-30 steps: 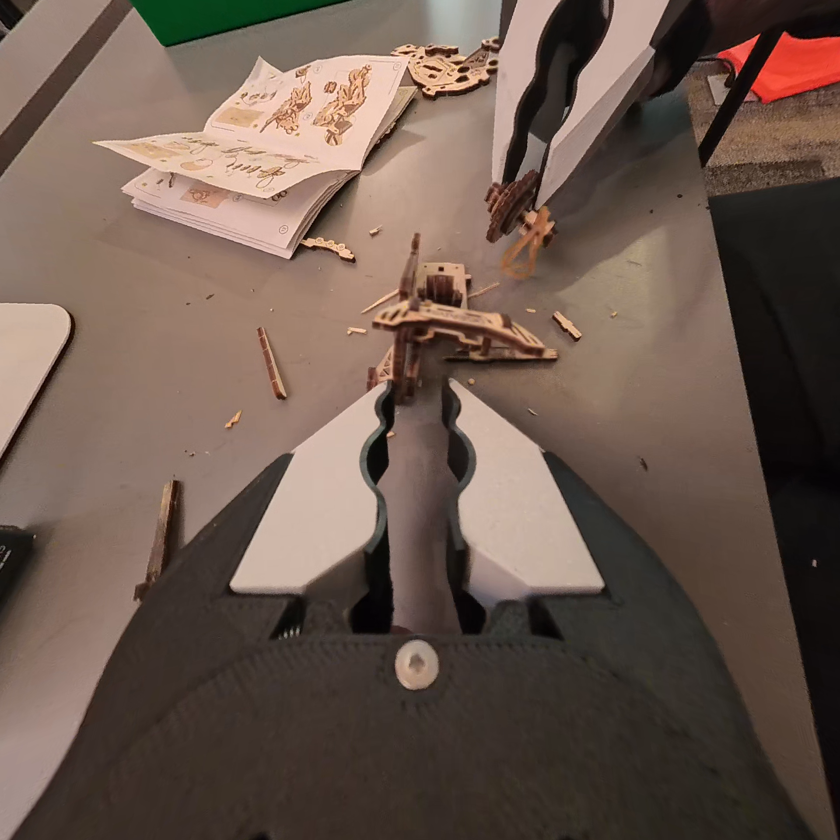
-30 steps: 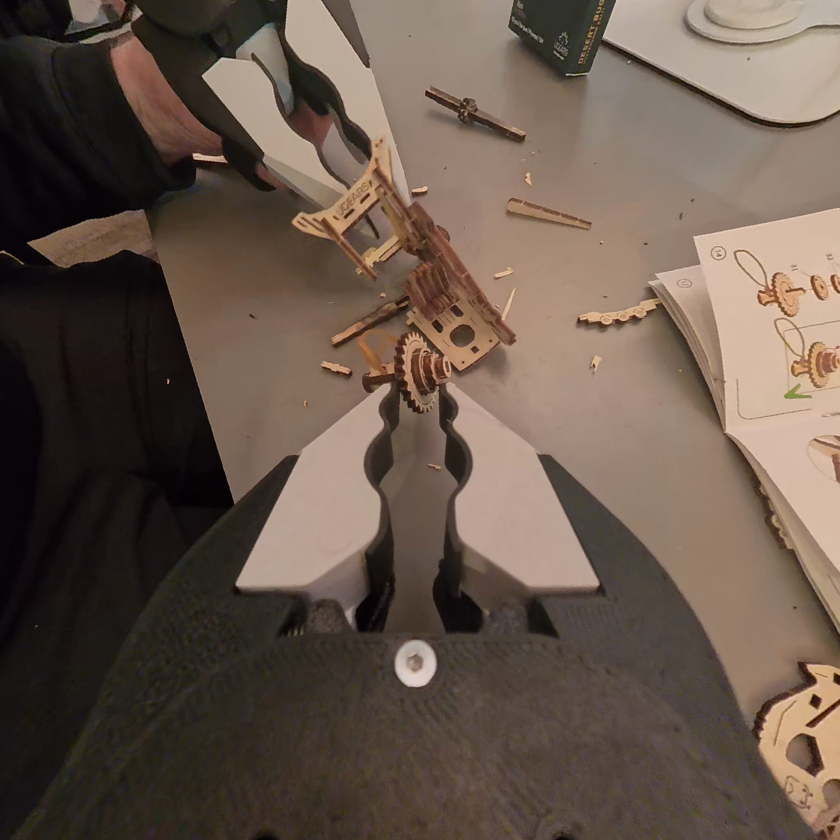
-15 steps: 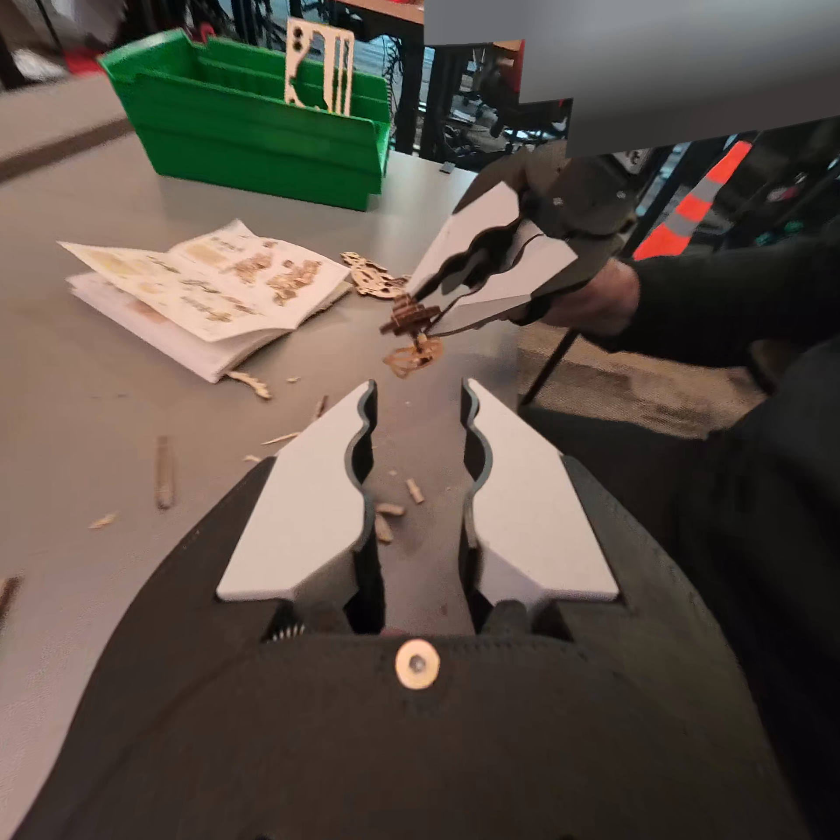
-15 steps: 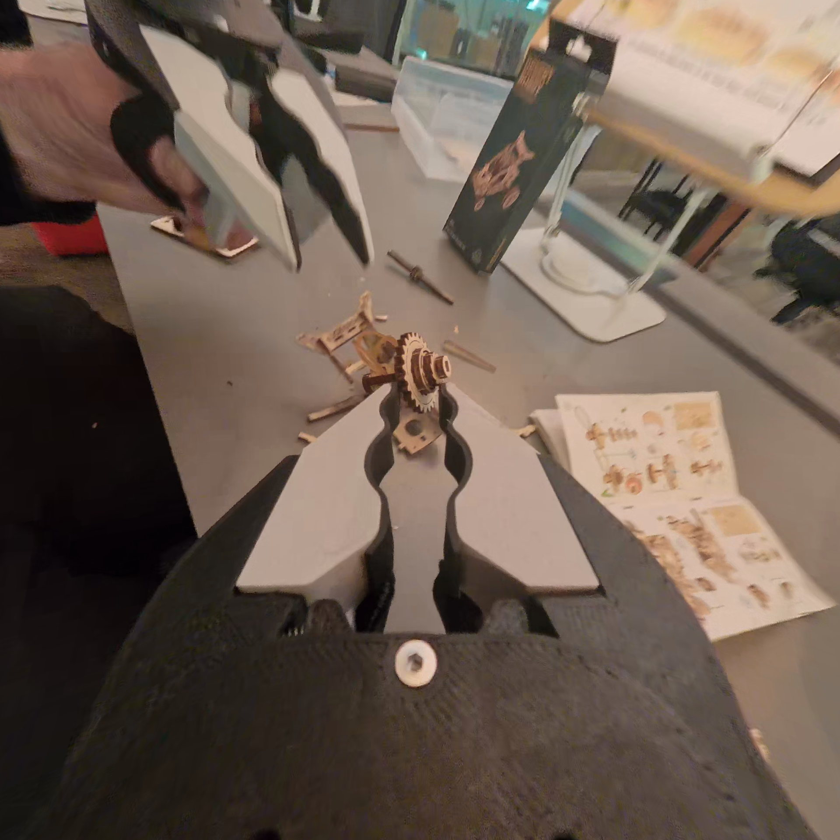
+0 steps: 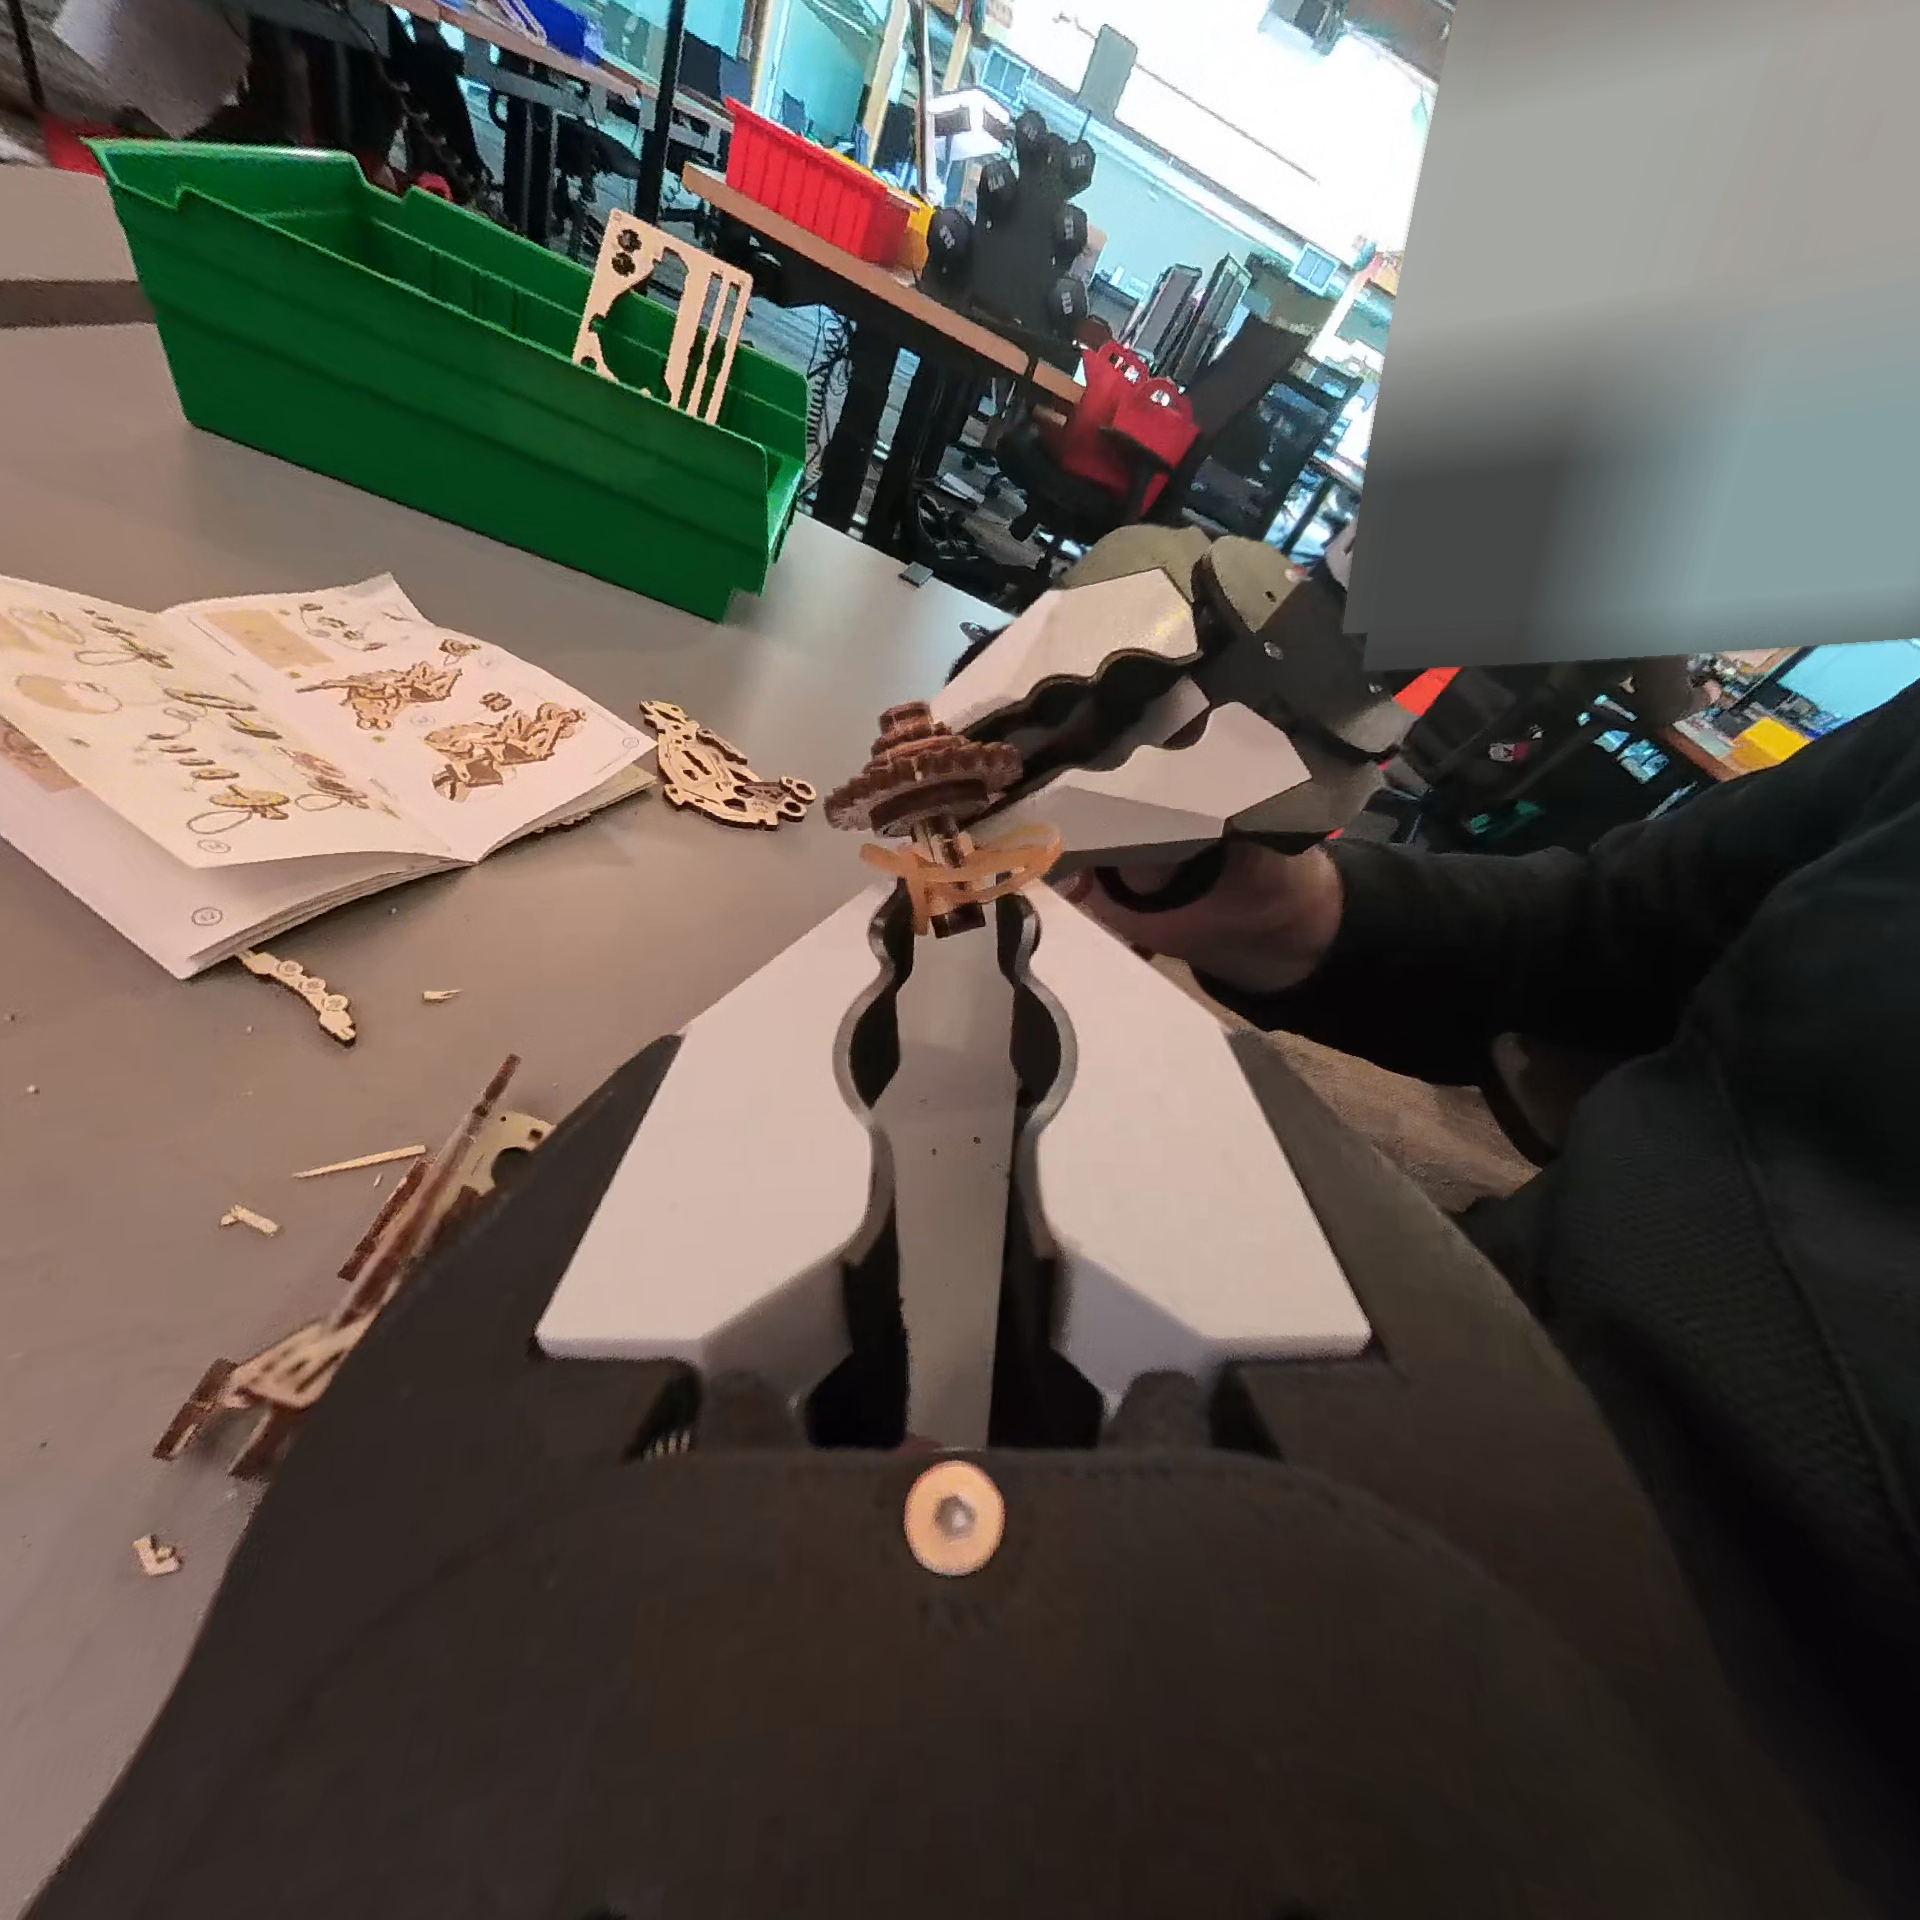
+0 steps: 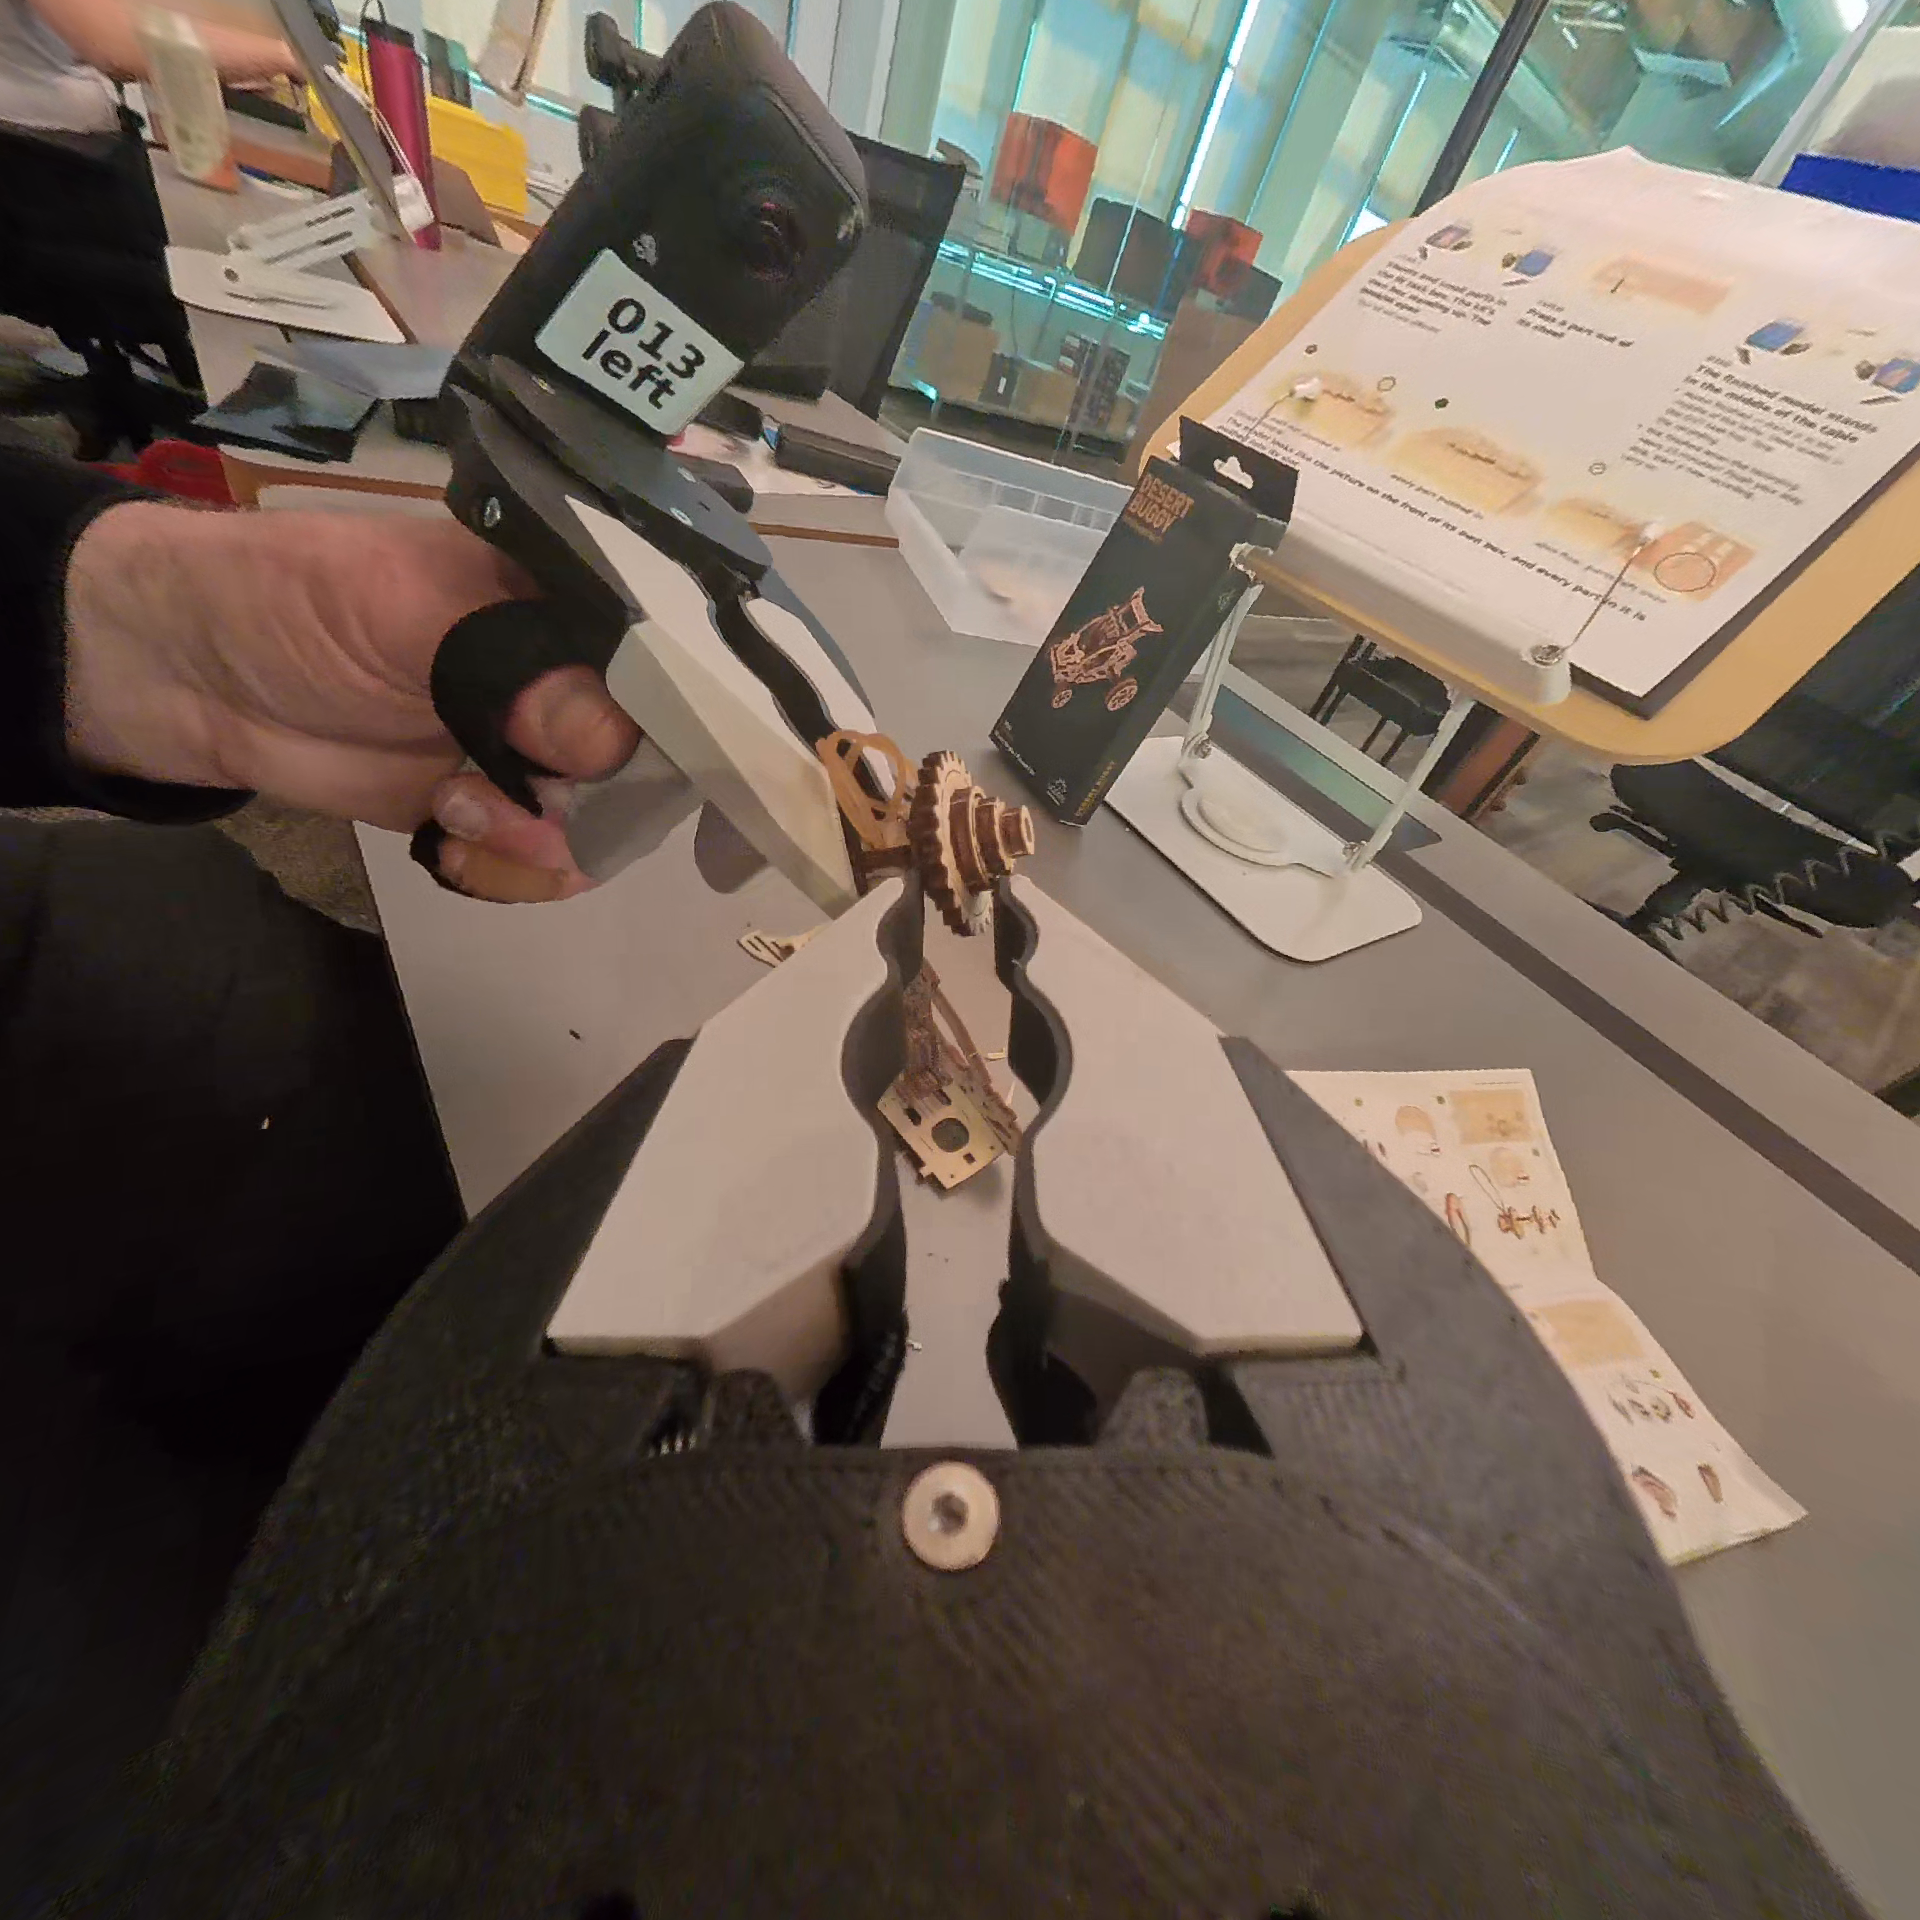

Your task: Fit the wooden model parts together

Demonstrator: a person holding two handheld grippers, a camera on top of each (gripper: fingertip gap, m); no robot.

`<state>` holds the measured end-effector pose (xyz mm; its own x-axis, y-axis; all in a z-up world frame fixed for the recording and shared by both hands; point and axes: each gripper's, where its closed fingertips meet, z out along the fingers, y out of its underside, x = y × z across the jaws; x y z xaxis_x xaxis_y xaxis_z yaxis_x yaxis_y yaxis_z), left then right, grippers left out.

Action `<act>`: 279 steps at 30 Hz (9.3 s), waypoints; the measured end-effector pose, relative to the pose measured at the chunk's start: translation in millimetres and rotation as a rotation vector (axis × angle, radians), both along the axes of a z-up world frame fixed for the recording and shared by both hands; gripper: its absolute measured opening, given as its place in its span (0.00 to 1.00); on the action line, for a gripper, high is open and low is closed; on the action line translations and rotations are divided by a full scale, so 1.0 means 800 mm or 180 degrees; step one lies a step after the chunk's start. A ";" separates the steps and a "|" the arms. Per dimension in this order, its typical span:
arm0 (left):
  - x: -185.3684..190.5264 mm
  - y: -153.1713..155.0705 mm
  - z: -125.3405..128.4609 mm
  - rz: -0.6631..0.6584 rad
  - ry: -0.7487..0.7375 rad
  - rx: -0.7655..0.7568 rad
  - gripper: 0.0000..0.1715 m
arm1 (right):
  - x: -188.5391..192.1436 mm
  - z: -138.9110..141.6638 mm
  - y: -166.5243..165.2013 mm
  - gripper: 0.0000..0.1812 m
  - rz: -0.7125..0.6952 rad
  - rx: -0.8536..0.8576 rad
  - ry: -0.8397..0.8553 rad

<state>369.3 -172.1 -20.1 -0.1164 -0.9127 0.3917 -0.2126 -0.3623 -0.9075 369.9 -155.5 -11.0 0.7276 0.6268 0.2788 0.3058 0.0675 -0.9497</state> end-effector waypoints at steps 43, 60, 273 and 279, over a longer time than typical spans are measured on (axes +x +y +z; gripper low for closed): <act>-0.001 -0.061 0.005 -0.1032 0.0100 0.4061 0.07 | -0.011 0.034 -0.083 0.01 0.2949 -0.2199 0.2753; 0.002 -0.044 -0.011 -0.0883 0.0368 0.4145 0.08 | -0.013 0.016 -0.078 0.00 0.2436 -0.2029 0.2043; 0.034 0.141 -0.036 -0.2218 -0.0145 -0.1245 0.02 | 0.099 -0.031 0.035 0.00 0.1068 -0.1360 0.1124; 0.035 0.140 -0.039 -0.2204 -0.0083 -0.1218 0.02 | 0.100 -0.032 0.036 0.00 0.1067 -0.1382 0.1151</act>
<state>397.7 -60.2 -51.7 -0.6221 -0.4318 0.6531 -0.4842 -0.4432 -0.7544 450.0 -126.5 -36.7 0.4736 0.8363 -0.2763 -0.0089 -0.3091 -0.9510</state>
